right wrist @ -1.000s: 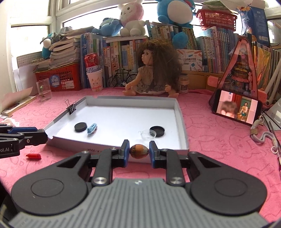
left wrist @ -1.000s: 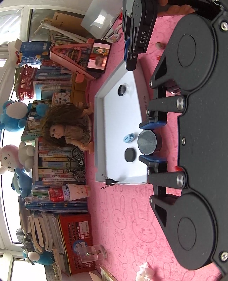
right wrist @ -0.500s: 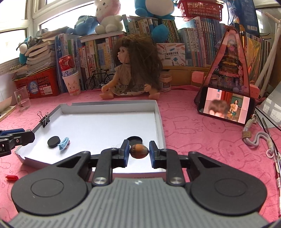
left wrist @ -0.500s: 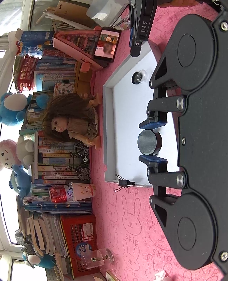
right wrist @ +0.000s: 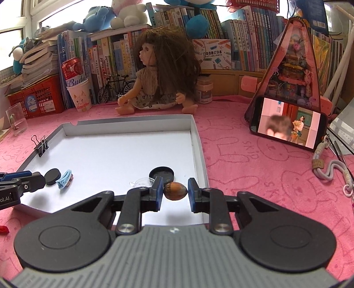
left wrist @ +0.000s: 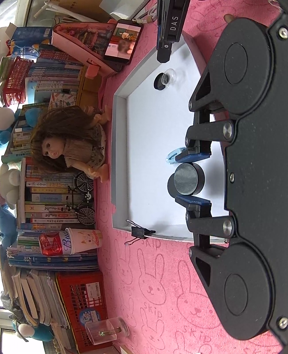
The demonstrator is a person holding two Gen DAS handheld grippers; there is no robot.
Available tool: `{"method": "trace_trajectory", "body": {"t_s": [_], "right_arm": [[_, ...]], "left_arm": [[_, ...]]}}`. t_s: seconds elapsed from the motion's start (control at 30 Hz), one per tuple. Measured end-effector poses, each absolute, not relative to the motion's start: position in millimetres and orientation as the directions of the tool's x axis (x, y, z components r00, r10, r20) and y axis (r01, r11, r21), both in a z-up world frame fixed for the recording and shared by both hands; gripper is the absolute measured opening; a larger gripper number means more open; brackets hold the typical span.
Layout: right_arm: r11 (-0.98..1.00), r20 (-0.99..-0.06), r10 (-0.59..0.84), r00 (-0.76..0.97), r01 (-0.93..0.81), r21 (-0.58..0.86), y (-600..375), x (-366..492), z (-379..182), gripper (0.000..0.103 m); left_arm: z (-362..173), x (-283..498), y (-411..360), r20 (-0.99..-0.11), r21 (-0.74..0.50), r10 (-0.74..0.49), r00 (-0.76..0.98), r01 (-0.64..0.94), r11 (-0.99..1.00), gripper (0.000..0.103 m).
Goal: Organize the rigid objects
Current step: 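Carry the black disc with the left gripper while the right gripper carries the brown nut into the tray, then open the left gripper to release the disc while the right gripper releases the nut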
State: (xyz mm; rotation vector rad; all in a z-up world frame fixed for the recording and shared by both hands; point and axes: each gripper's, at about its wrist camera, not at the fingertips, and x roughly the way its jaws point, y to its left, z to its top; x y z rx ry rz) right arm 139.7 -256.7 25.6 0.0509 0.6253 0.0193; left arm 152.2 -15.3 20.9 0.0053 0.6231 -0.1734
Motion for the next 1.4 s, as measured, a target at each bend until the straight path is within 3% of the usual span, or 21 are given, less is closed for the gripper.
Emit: {"method": "trace_trajectory", "body": {"t_s": [0.73,0.9,0.97,1.03,1.27,1.4], "right_arm": [[0.999,-0.62,0.022,0.785,0.007,0.045,-254,157,17,0.029],[0.999,-0.614,0.028,0.788,0.004,0.051,-254,156,18,0.034],[0.999,-0.61,0.031,0.792,0.002,0.053,-254,155,19,0.035],[0.998,-0.604,0.036,0.796,-0.001,0.059,-255,152,21,0.05],[0.997,-0.578,0.052,0.815,-0.011,0.075,-256,142,28,0.063],[0.997,-0.557,0.063,0.828,-0.022,0.081,-255,134,34,0.073]], "left_arm": [[8,163,-18,-0.59,-0.046,-0.14,0.795,0.14,0.989,0.03],[9,163,-18,-0.589,-0.058,-0.146,0.795,0.139,0.989,0.031],[10,162,-18,-0.586,-0.064,-0.151,0.796,0.139,0.988,0.042],[13,159,-18,-0.578,-0.068,-0.154,0.802,0.141,0.988,0.052],[24,149,-19,-0.547,-0.075,-0.17,0.819,0.154,0.985,0.075],[31,141,-19,-0.533,-0.08,-0.185,0.826,0.168,0.983,0.079]]}}
